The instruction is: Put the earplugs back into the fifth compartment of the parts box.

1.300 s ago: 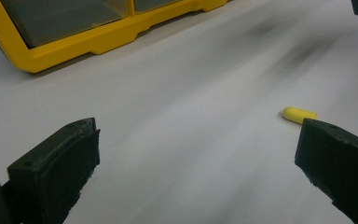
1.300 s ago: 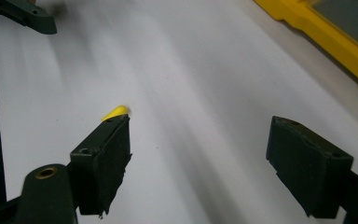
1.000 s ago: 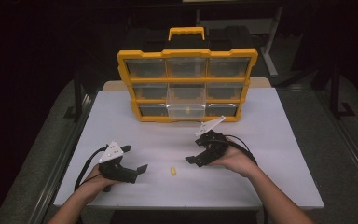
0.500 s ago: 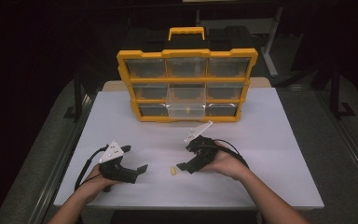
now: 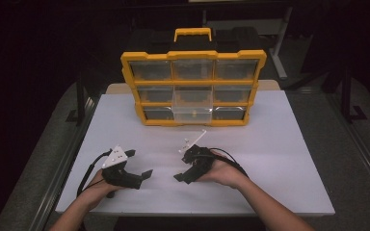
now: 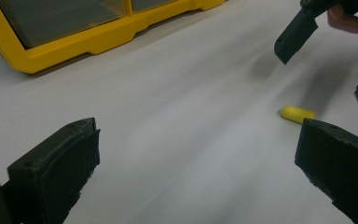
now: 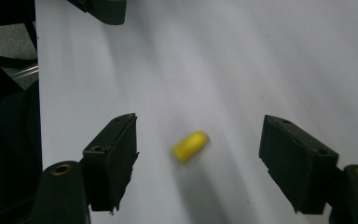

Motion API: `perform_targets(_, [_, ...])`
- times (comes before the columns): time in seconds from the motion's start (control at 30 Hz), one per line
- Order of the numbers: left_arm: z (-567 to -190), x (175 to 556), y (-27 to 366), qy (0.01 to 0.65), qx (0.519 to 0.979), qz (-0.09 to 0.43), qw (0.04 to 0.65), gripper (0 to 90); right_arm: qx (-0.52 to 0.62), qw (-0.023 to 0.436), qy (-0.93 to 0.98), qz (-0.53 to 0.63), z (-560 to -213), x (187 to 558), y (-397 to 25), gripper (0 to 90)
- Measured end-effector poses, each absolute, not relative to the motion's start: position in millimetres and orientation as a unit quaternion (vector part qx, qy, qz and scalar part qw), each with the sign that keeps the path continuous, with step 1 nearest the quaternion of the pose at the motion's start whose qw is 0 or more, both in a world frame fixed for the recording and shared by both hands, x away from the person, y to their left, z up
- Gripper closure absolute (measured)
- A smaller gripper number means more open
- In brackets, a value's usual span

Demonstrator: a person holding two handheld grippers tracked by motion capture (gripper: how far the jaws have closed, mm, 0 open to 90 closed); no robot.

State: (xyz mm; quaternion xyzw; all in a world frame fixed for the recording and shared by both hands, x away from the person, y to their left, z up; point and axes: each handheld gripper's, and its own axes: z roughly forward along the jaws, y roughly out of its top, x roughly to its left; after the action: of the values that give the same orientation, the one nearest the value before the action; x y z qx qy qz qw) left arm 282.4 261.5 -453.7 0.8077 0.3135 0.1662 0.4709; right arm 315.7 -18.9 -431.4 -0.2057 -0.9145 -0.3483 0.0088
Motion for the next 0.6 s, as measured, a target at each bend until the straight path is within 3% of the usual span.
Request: perform_targets(0.6, [-454,282,262,0.315,0.807,0.166,0.471,0.0,-0.189,0.012,-0.934,-0.304,-450,312,-1,56.2])
